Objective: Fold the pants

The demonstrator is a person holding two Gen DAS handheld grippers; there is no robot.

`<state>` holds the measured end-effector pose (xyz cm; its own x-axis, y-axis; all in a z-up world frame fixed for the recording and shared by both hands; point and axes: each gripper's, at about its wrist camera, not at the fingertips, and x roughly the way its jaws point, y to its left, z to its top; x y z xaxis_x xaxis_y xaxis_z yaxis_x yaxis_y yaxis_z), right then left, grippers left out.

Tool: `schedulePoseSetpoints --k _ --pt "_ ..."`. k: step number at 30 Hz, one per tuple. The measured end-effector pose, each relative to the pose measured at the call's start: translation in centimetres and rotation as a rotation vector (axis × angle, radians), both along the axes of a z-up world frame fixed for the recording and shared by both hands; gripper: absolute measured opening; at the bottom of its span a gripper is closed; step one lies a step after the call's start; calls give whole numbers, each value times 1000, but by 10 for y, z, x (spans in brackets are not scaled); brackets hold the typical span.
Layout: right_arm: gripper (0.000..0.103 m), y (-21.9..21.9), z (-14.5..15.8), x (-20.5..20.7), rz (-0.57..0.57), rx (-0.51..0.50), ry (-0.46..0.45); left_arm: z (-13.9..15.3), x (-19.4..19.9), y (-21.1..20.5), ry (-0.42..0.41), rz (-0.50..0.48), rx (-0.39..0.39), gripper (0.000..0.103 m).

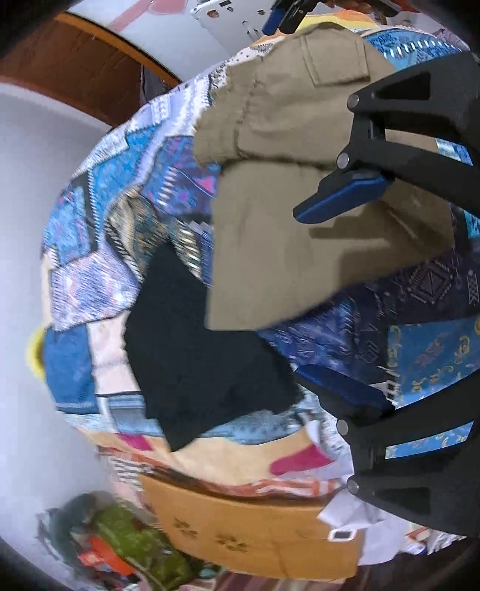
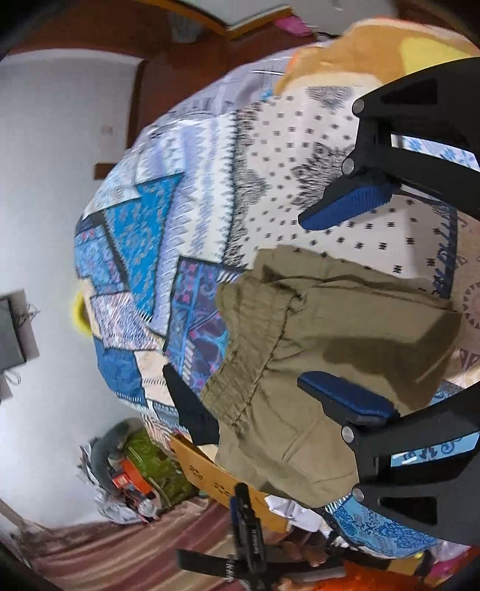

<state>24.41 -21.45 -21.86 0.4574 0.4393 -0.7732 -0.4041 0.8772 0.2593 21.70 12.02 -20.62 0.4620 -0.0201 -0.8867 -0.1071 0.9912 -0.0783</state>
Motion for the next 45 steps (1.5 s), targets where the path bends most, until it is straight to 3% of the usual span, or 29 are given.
schedulePoseSetpoints --k 7,13,16,18,19,21,23,24,30,34,38,45 --pt "76 -3 -30 7 -31 69 137 -33 11 3 77 -3 -127 79" --pt "78 3 -45 16 -12 145 212 -35 25 -6 69 -27 -177 79" --pt "74 4 -45 21 -4 173 225 -34 29 -14 49 -51 -174 64" --pt "68 5 -45 21 0 172 225 -31 31 -20 32 -60 -137 60" --pt "65 6 -45 22 2 176 223 -30 32 -24 24 -74 -118 53" --pt "49 5 -44 23 1 184 222 -27 34 -30 13 -89 -86 41" --pt "35 5 -44 25 5 199 225 -23 36 -38 -4 -93 -23 22" --pt "27 6 -44 26 7 205 226 -20 37 -41 -10 -90 8 17" --pt "12 19 -27 25 30 151 139 4 35 -44 -82 -76 65 10" --pt "10 22 -6 28 35 168 80 29 34 -45 -128 -89 63 10" --pt "9 34 19 35 53 167 8 54 38 -46 -182 -92 109 9" --pt "9 70 63 60 101 158 -111 103 47 -13 -303 -35 144 9"
